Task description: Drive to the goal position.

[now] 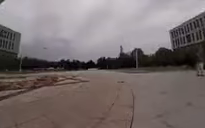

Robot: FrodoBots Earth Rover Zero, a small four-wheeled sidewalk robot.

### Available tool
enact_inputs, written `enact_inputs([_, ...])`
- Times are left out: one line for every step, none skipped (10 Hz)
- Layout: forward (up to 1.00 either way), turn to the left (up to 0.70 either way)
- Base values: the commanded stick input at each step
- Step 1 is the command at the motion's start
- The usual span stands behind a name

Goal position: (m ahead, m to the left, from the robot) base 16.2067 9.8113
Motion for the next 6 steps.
enact_inputs([0.54,0.36])
enact_inputs([0.16,0.43])
enact_inputs([0.0,0.69])
enact_inputs([0.0,0.7])
enact_inputs([0.0,0.7])
enact_inputs([0.0,0.7])
